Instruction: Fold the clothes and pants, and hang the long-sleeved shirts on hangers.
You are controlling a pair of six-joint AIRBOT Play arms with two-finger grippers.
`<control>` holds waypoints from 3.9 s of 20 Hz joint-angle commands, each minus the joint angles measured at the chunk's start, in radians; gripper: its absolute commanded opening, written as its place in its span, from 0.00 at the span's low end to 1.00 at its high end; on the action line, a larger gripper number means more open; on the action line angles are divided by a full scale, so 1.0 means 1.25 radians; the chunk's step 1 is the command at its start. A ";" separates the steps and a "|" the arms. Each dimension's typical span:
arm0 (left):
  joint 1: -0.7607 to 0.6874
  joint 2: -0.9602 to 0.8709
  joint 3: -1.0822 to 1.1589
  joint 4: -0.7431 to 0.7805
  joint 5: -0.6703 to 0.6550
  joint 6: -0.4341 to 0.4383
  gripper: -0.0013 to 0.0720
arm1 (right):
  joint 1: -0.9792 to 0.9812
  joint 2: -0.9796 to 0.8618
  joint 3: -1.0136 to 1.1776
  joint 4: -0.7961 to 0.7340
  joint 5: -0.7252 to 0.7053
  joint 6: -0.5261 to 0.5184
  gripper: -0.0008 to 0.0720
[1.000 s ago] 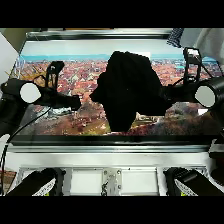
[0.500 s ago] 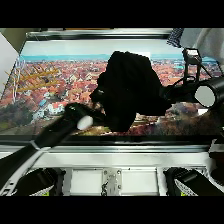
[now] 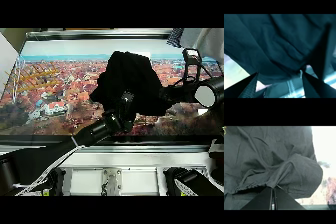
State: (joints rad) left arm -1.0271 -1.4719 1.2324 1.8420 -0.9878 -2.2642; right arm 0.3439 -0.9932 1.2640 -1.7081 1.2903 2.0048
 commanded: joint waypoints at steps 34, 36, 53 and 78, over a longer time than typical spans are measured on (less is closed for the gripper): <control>0.020 0.412 0.670 -0.048 -0.072 0.299 0.04 | -0.028 0.050 0.643 0.066 0.146 -0.201 0.03; 0.021 0.411 0.625 0.048 -0.056 0.293 0.03 | -0.028 0.038 0.638 0.066 0.149 -0.201 0.03; 0.414 0.266 -0.087 -0.631 -0.388 0.528 0.04 | 0.092 -0.134 0.104 0.102 0.355 -0.209 0.03; 0.707 0.490 -0.092 -0.637 -0.134 0.563 0.95 | 0.099 -0.083 0.105 0.035 0.141 -0.131 0.04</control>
State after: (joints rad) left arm -0.2050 -0.9287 1.1175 1.0431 -1.1961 -1.5616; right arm 0.4667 -1.0973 1.3960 -1.6638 1.4704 1.8381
